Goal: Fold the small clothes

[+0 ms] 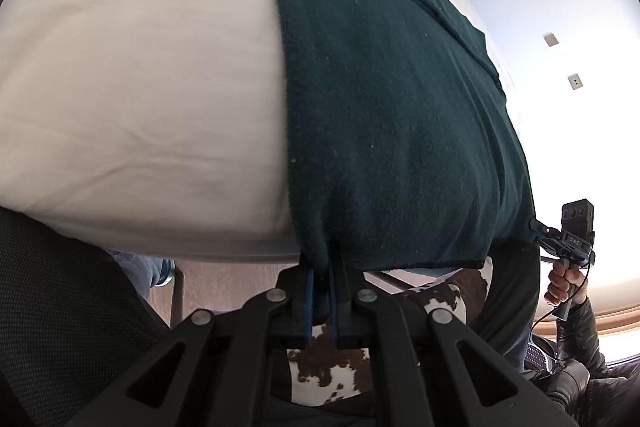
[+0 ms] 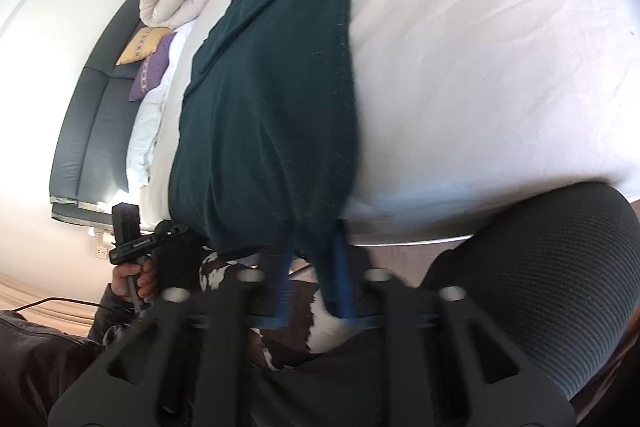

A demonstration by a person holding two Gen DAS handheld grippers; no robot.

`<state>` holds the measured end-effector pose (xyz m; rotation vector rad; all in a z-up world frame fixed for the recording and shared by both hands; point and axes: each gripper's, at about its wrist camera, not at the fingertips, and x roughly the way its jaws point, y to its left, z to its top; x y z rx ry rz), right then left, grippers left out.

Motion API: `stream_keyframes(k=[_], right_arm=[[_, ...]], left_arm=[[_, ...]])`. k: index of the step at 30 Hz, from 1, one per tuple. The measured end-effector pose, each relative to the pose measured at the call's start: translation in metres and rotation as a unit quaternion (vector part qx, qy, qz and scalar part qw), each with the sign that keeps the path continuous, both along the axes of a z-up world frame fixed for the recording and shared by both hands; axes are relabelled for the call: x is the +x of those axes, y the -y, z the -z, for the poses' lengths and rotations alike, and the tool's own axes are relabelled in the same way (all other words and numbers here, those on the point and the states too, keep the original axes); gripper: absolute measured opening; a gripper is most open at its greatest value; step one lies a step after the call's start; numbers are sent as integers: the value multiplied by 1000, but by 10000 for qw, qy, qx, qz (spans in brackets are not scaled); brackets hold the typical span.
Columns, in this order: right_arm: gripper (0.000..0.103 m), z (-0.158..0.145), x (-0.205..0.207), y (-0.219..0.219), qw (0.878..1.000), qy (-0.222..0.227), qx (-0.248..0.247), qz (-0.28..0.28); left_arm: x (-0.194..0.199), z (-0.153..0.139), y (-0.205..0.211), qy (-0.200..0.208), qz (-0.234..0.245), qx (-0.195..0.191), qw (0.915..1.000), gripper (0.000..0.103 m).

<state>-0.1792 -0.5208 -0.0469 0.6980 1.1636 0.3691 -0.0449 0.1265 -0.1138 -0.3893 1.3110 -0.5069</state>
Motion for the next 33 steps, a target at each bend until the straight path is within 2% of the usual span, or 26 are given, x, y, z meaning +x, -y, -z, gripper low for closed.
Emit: stream_keyframes(k=[9, 13, 17, 25, 30, 33], right_arm=[[6, -17, -5, 12, 9991, 308, -64, 291], [6, -29, -3, 9, 9985, 505, 28, 226], [6, -40, 4, 5, 9964, 758, 268, 263], [6, -60, 24, -3, 9925, 1057, 473, 399], [6, -72, 47, -5, 9894, 1200, 590, 567], [6, -80, 62, -6, 9866, 1313, 687, 679]], left_arm=[[-1, -3, 1, 50, -50, -115, 9999, 5], [-3, -13, -1, 135, -51, -352, 9993, 5], [-1, -27, -9, 236, -205, -791, 9964, 4], [12, -57, -29, 504, -624, -1751, 9813, 4], [22, -74, -41, 659, -805, -2270, 9683, 4], [32, -83, -46, 735, -956, -2620, 9575, 4]])
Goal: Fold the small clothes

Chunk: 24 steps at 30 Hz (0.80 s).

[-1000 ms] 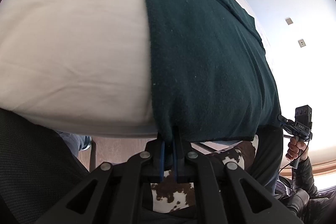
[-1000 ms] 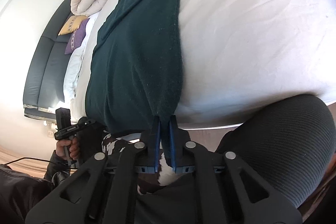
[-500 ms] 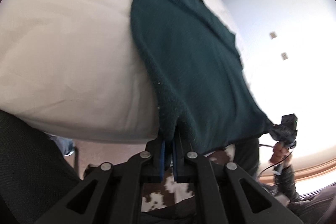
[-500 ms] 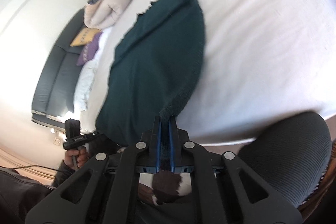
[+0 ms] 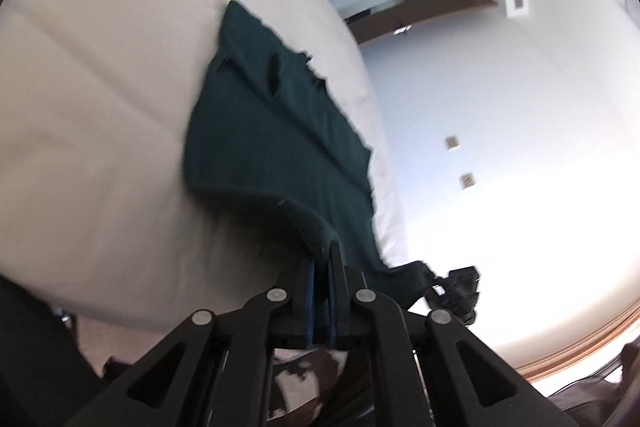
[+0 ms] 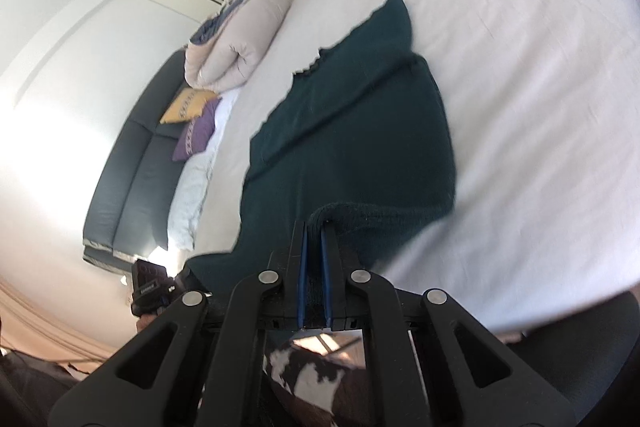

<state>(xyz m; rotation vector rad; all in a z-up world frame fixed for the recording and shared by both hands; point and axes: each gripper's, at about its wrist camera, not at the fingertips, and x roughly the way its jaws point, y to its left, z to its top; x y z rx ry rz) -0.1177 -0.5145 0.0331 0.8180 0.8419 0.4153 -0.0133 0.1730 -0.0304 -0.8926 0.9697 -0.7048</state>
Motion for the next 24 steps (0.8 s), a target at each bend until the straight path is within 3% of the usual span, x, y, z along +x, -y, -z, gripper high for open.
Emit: stream_keyframes(k=[13, 24], right_arm=[[6, -39, 102, -11, 9989, 380, -150, 251], [6, -34, 190, -3, 9976, 206, -400, 534]], left_arm=[[68, -23, 8, 75, -276, -419, 9987, 4], [153, -13, 6, -237, -574, -530, 9967, 4]])
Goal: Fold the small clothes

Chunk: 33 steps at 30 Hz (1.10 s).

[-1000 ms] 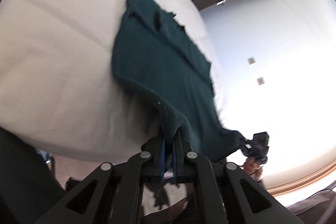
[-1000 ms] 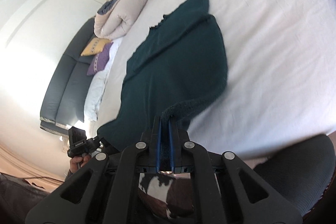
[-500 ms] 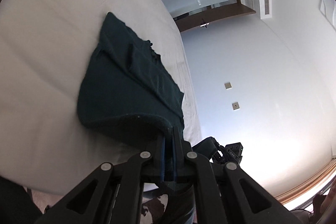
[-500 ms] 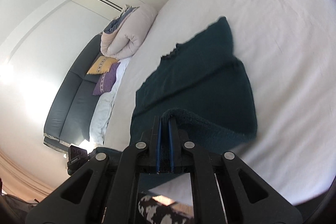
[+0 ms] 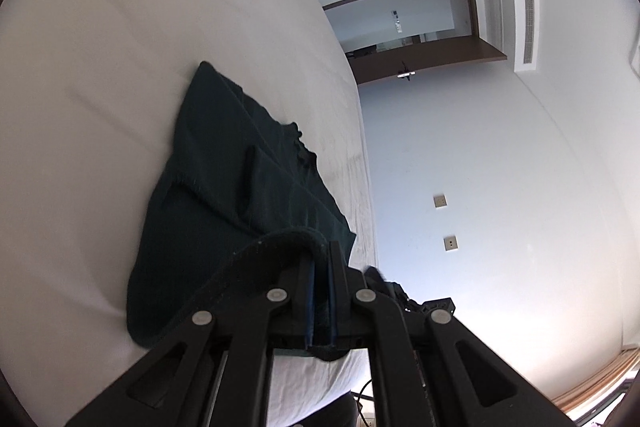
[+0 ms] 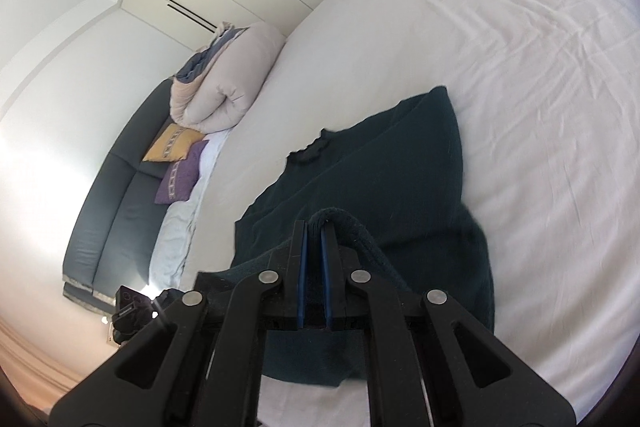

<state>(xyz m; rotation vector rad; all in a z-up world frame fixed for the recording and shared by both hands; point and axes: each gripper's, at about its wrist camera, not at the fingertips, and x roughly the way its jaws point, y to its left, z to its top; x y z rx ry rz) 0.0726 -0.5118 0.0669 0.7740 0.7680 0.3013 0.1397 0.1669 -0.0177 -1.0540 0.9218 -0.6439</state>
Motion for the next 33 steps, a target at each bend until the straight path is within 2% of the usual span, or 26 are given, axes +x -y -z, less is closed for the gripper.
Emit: stream_keyframes(k=[10, 16, 18, 19, 21, 23, 25, 26, 27, 28, 30, 33], right_arm=[[6, 30, 90, 19, 9988, -279, -44, 399], [6, 55, 140, 29, 9961, -562, -43, 680], [6, 65, 155, 33, 9944, -709, -35, 778], [6, 70, 162, 34, 9938, -765, -9, 812], [7, 79, 175, 35, 9920, -947, -12, 834], [9, 85, 189, 34, 9915, -1048, -36, 775], [19, 85, 191, 31, 9928, -903, -122, 779], [34, 85, 191, 31, 9935, -769, -145, 822], [59, 83, 189, 31, 9935, -696, -148, 892], [68, 82, 187, 31, 9930, -621, -135, 1000], [71, 79, 184, 30, 9932, -515, -140, 1036], [71, 72, 175, 29, 9901, -527, -527, 1190]], left_arm=[[89, 7, 1, -217, -297, -76, 9993, 4], [133, 32, 2, -521, -516, -3, 9973, 5], [144, 47, 2, -792, -620, 66, 9949, 8], [146, 52, 2, -849, -636, 33, 9944, 15], [148, 58, -3, -849, -797, -75, 9932, 62], [144, 59, -9, -781, -1016, -122, 9917, 79], [143, 60, -13, -781, -1068, -113, 9911, 84], [142, 61, -14, -795, -1063, -93, 9911, 85], [141, 61, -14, -797, -1058, -83, 9912, 85], [139, 61, -14, -778, -1034, -72, 9916, 85], [131, 56, -11, -691, -988, 83, 9927, 85], [122, 50, -1, -490, -819, 343, 9948, 85]])
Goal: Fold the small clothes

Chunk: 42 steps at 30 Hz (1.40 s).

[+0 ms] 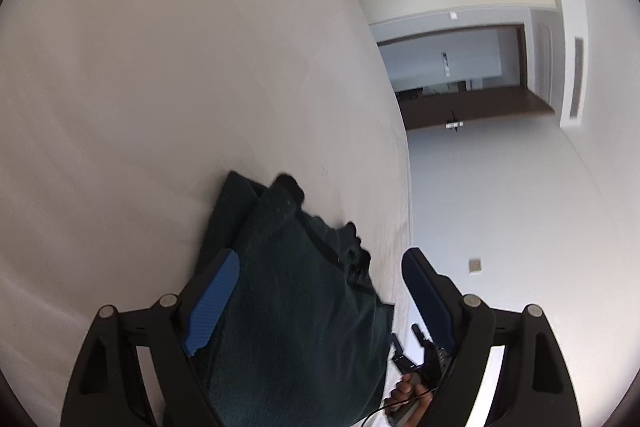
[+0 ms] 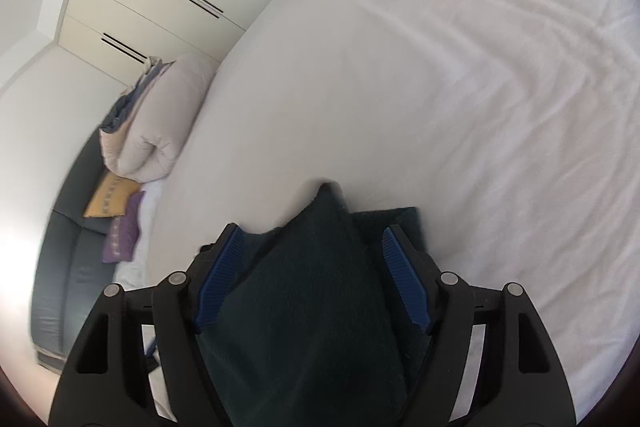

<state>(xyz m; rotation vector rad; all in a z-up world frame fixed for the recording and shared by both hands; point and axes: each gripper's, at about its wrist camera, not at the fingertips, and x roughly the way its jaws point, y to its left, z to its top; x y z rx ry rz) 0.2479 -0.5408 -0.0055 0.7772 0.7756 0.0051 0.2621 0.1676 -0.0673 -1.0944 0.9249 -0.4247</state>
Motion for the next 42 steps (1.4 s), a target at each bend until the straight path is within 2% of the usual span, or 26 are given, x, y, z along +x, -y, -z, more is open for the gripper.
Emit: stream_keyframes(k=[2, 6, 11, 14, 17, 20, 23, 25, 26, 30, 33, 39, 42], right_arm=[[71, -6, -10, -1, 9993, -18, -350, 114], [71, -20, -26, -8, 9972, 75, -741, -81], [71, -23, -20, -42, 9869, -64, -1505, -575], [71, -26, -17, -63, 9771, -105, -1995, -732], [69, -11, -6, -69, 9633, -670, -2498, -715], [54, 3, -10, -70, 9645, -909, -2387, -672], [31, 5, -16, -70, 9627, -911, -2451, -699], [20, 5, -18, -67, 9638, -896, -2416, -690], [10, 3, -19, -64, 9638, -894, -2417, -679], [6, -2, -33, -51, 9675, -806, -2336, -545], [6, 1, -41, -47, 9680, -806, -2333, -455], [5, 10, -59, -29, 9802, -746, -1833, -46], [5, 16, -61, -26, 9816, -738, -1762, -50]], left_arm=[[-11, -6, 10, 148, 200, 309, 9992, 85], [-25, -23, 39, 486, 530, 937, 9930, 85], [-42, -27, 78, 773, 966, 1909, 9738, 85], [-47, -21, 83, 778, 1030, 2084, 9695, 85], [-47, -12, 78, 697, 957, 2091, 9707, 84], [-47, -4, 72, 645, 910, 2088, 9716, 83], [-48, -1, 74, 670, 952, 2204, 9685, 82], [-47, -1, 78, 692, 960, 2302, 9659, 82], [-47, -1, 80, 705, 954, 2349, 9647, 82], [-48, 2, 83, 705, 953, 2501, 9609, 77], [-49, 7, 81, 668, 944, 2495, 9614, 73], [-51, 11, 84, 700, 1041, 2640, 9563, 72], [-51, 12, 84, 698, 1015, 2620, 9572, 72]])
